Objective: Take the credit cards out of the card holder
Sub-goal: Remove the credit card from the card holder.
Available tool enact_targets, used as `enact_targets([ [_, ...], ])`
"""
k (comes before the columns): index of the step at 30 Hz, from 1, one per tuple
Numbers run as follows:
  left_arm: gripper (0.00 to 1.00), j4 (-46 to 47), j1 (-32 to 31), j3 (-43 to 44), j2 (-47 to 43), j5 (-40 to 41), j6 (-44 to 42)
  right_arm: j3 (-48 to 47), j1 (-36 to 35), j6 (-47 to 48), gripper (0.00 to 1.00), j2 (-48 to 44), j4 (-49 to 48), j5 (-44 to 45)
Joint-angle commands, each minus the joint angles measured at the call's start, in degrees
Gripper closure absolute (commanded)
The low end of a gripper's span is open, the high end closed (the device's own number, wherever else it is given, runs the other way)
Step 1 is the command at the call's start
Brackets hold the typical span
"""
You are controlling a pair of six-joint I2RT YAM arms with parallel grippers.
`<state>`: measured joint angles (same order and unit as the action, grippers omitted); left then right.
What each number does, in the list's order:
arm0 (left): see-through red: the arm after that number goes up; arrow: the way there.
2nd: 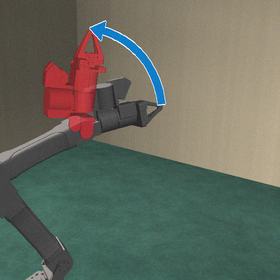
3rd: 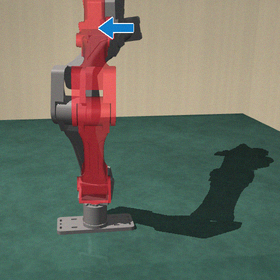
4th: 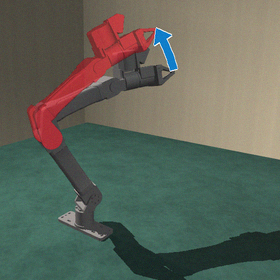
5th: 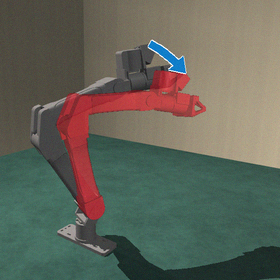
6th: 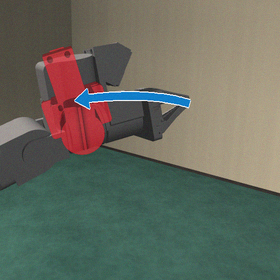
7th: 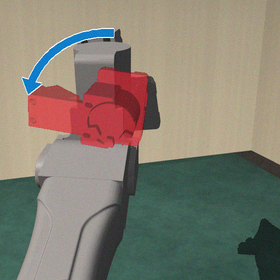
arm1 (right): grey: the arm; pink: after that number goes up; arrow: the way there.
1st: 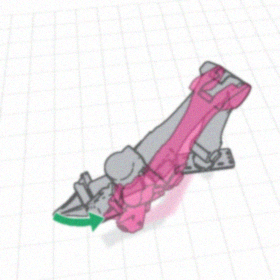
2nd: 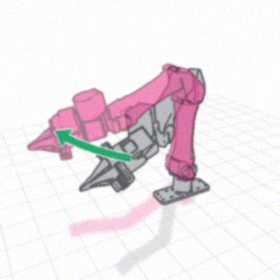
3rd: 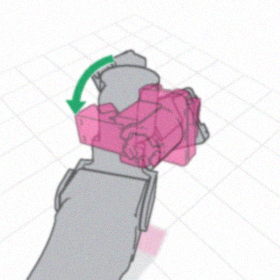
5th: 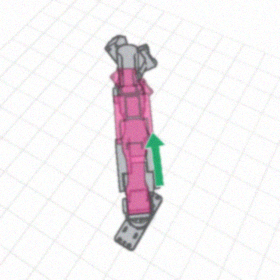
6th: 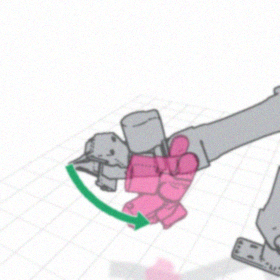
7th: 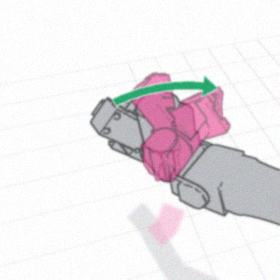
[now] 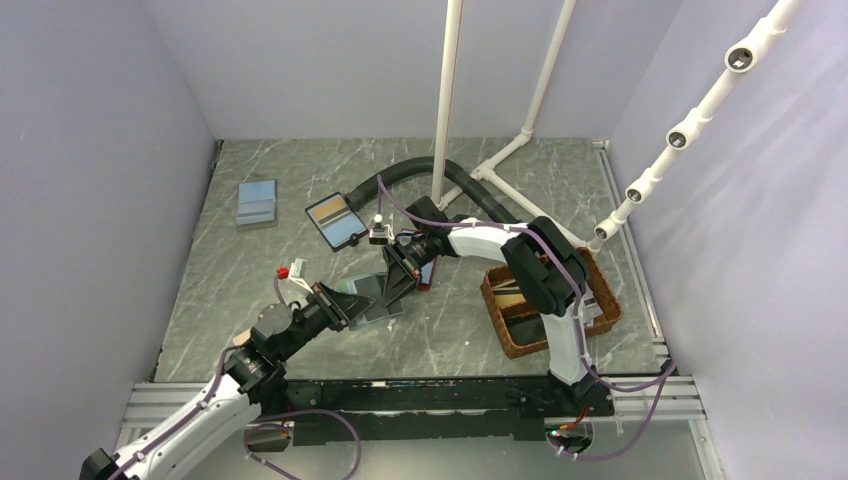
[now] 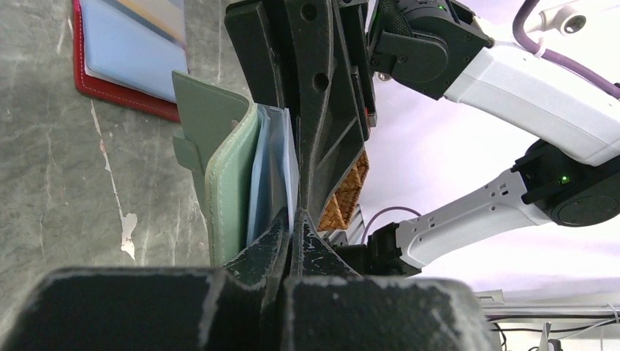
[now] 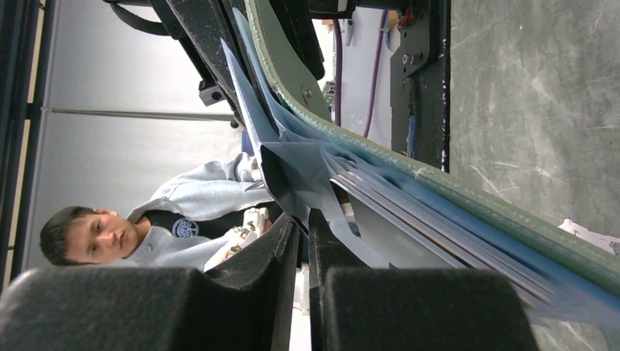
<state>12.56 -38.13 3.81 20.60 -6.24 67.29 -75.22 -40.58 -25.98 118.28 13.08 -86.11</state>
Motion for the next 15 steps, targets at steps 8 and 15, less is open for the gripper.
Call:
enact_targets([
  [8, 1.0, 2.64, -0.09, -0.45, -1.85, -2.76, 0.78, -2.1, 0.71, 3.09, 0.83, -3.15, 2.08, -2.66],
  [15, 1.0, 4.48, -0.08, -0.21, 0.4, -3.45, 0.82, -2.48, 0.65, 4.43, 1.0, -3.21, 3.22, -3.43],
])
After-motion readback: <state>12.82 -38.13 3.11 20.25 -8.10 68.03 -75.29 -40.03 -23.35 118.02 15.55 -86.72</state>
